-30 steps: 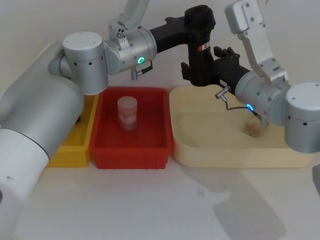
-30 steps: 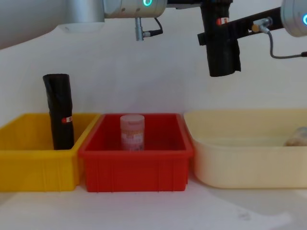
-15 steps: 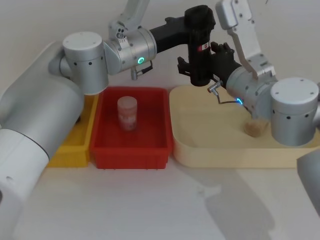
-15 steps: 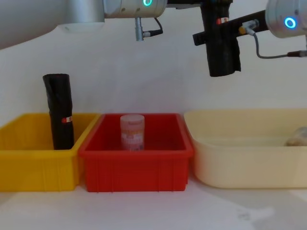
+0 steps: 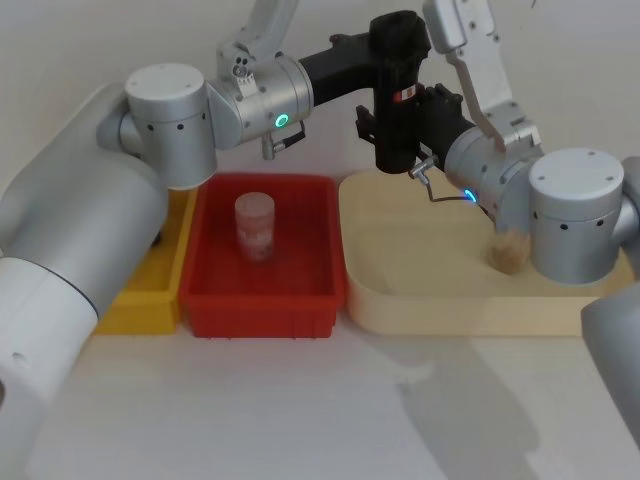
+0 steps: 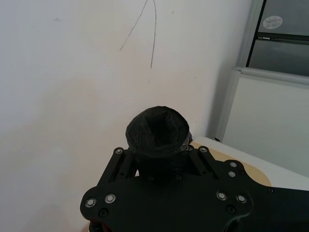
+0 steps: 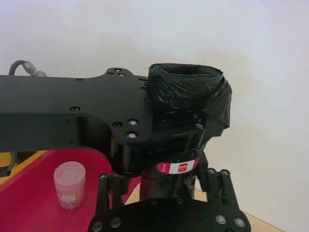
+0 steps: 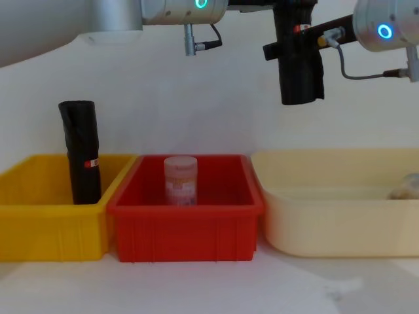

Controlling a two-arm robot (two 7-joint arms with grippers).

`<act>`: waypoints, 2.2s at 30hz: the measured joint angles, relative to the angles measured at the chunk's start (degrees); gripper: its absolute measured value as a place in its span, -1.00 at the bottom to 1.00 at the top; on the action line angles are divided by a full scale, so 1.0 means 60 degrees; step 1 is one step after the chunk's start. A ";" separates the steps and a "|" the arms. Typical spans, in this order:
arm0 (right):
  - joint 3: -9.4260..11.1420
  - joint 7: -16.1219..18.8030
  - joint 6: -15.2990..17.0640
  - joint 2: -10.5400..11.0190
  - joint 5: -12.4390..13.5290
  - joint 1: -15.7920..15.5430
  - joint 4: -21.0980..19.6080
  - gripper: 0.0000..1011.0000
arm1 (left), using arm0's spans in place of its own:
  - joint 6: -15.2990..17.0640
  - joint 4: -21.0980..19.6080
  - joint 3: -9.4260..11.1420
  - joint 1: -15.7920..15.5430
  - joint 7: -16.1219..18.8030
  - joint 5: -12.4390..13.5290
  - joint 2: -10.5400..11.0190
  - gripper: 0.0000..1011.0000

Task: Pick up the garbage bag with the one hand and transfer it to the other hand.

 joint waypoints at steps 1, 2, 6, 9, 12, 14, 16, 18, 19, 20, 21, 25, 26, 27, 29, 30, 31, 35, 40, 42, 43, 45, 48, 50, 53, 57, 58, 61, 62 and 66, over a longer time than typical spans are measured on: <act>0.0000 -0.0002 -0.0002 -0.0007 -0.0002 0.0005 0.0011 0.57 | 0.0000 0.0000 0.0001 0.0000 0.0000 0.0000 0.0000 -0.32; 0.0000 -0.0004 -0.0003 -0.0013 -0.0005 0.0008 0.0023 0.51 | 0.0000 0.0000 0.0001 0.0000 0.0000 0.0000 0.0000 -0.32; 0.0000 -0.0016 -0.0008 -0.0038 -0.0014 0.0029 0.0063 0.31 | 0.0000 0.0000 0.0000 0.0000 0.0000 0.0000 0.0001 -0.32; -0.0001 -0.0020 -0.0012 -0.0051 -0.0018 0.0040 0.0083 0.18 | 0.0000 0.0000 0.0001 0.0000 0.0000 0.0000 0.0000 -0.32; -0.0001 -0.0025 -0.0014 -0.0067 -0.0020 0.0052 0.0103 0.17 | 0.0000 0.0000 0.0001 0.0000 0.0000 0.0000 -0.0001 -0.32; -0.0001 -0.0026 -0.0016 -0.0073 -0.0022 0.0057 0.0113 0.17 | 0.0000 -0.0001 0.0001 0.0000 0.0000 0.0001 -0.0001 -0.32; -0.0001 -0.0026 -0.0018 -0.0078 -0.0024 0.0061 0.0120 0.17 | 0.0000 0.0000 0.0001 0.0000 0.0000 0.0001 -0.0001 -0.32; -0.0001 -0.0026 -0.0019 -0.0082 -0.0025 0.0063 0.0126 0.17 | 0.0000 0.0000 0.0001 0.0000 0.0000 0.0000 -0.0001 -0.32; -0.0001 -0.0026 -0.0021 -0.0085 -0.0027 0.0066 0.0131 0.17 | 0.0000 0.0000 0.0001 0.0000 -0.0001 0.0000 -0.0001 -0.32; -0.0001 -0.0026 -0.0021 -0.0087 -0.0027 0.0067 0.0133 0.17 | 0.0000 0.0000 0.0001 0.0000 -0.0001 0.0000 -0.0001 -0.32; -0.0001 -0.0026 -0.0022 -0.0088 -0.0028 0.0069 0.0135 0.17 | 0.0000 0.0000 0.0001 0.0000 0.0000 0.0000 -0.0001 -0.32; -0.0001 -0.0026 -0.0026 -0.0093 -0.0032 0.0072 0.0143 0.17 | 0.0000 0.0000 0.0001 0.0000 -0.0002 -0.0001 -0.0001 -0.32; -0.0001 -0.0025 -0.0027 -0.0094 -0.0032 0.0074 0.0145 0.17 | 0.0000 0.0000 0.0002 0.0000 -0.0002 -0.0002 -0.0002 -0.31; -0.0002 -0.0024 -0.0027 -0.0095 -0.0032 0.0074 0.0147 0.17 | 0.0000 0.0000 0.0002 0.0000 -0.0004 -0.0002 -0.0002 -0.28; -0.0002 -0.0022 -0.0028 -0.0097 -0.0033 0.0075 0.0148 0.17 | 0.0000 0.0000 0.0002 0.0000 -0.0006 -0.0002 -0.0002 -0.15; -0.0002 -0.0022 -0.0028 -0.0098 -0.0033 0.0077 0.0148 0.16 | 0.0000 0.0000 0.0002 0.0000 -0.0006 -0.0003 -0.0003 -0.11; -0.0003 -0.0022 -0.0028 -0.0099 -0.0033 0.0078 0.0150 0.16 | 0.0000 0.0000 0.0002 0.0000 -0.0006 -0.0003 -0.0002 -0.04; 0.0005 -0.0022 -0.0032 -0.0102 -0.0043 0.0078 0.0150 0.16 | 0.0000 0.0000 0.0002 0.0000 -0.0007 -0.0003 -0.0001 0.22; 0.0103 -0.0170 -0.0035 -0.0114 -0.0102 -0.0010 0.0085 0.16 | 0.0000 0.0000 0.0002 0.0000 -0.0007 -0.0003 -0.0001 0.49; 0.0149 -0.0230 -0.0025 -0.0117 -0.0115 -0.0042 0.0061 0.16 | 0.0000 -0.0001 0.0002 0.0000 -0.0007 -0.0003 -0.0002 0.56; 0.0183 -0.0279 -0.0013 -0.0119 -0.0126 -0.0065 0.0049 0.16 | 0.0000 -0.0001 0.0002 0.0000 -0.0007 -0.0003 -0.0001 0.65; 0.0241 -0.0353 0.0011 -0.0121 -0.0138 -0.0099 0.0032 0.16 | 0.0000 -0.0001 0.0001 0.0000 -0.0006 -0.0002 -0.0001 0.78; 0.0400 -0.0498 0.0103 -0.0113 -0.0148 -0.0159 0.0024 0.16 | 0.0000 0.0000 0.0001 0.0000 -0.0005 0.0000 -0.0001 0.90; 0.0556 -0.0578 0.0199 -0.0097 -0.0148 -0.0188 0.0036 0.16 | 0.0000 0.0000 0.0001 0.0000 -0.0005 0.0000 -0.0001 0.98; 0.0755 -0.0656 0.0373 -0.0055 -0.0133 -0.0197 0.0129 0.16 | 0.0000 -0.0001 0.0001 0.0000 -0.0003 0.0000 -0.0001 0.98; 0.0987 -0.0677 0.0613 0.0000 -0.0073 -0.0141 0.0352 0.16 | 0.0000 0.0000 0.0001 0.0000 -0.0002 0.0000 -0.0001 0.98; 0.1083 -0.0676 0.0698 0.0022 -0.0039 -0.0089 0.0492 0.16 | 0.0000 -0.0001 0.0001 0.0000 -0.0001 0.0000 0.0000 0.98; 0.1237 -0.0644 0.0833 0.0049 0.0032 0.0017 0.0742 0.16 | 0.0000 0.0000 0.0001 0.0000 -0.0001 0.0000 -0.0001 0.98; 0.1265 -0.0624 0.0859 0.0055 0.0049 0.0039 0.0805 0.16 | 0.0000 0.0000 0.0001 0.0000 0.0000 0.0000 -0.0001 0.98; 0.1395 -0.0516 0.0981 0.0083 0.0125 0.0149 0.1073 0.16 | 0.0000 0.0000 0.0001 -0.0001 0.0000 0.0000 -0.0001 0.98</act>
